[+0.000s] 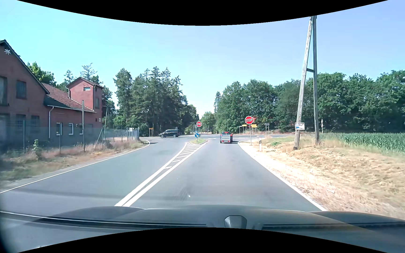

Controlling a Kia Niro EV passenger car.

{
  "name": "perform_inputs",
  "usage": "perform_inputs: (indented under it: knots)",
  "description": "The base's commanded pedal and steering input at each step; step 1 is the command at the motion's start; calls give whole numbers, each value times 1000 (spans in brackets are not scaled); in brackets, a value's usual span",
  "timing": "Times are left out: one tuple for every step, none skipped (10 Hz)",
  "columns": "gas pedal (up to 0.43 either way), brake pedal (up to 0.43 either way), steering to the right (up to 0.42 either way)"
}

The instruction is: Follow the waypoints while adhering to traffic rules and regulations

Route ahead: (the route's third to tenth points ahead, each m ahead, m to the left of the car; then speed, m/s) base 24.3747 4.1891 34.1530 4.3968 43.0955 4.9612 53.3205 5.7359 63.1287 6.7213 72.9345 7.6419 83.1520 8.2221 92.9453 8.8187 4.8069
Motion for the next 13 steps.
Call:
perform_inputs:
  knots:
    - [0,6,15]
    - [0,6,15]
    - [0,6,15]
    - [0,6,15]
    - [0,6,15]
    - [0,6,15]
    - [130,6,15]
    - [500,6,15]
    - [0,6,15]
    - [0,6,14]
    - [0,6,15]
    - [0,6,15]
    - [0,6,15]
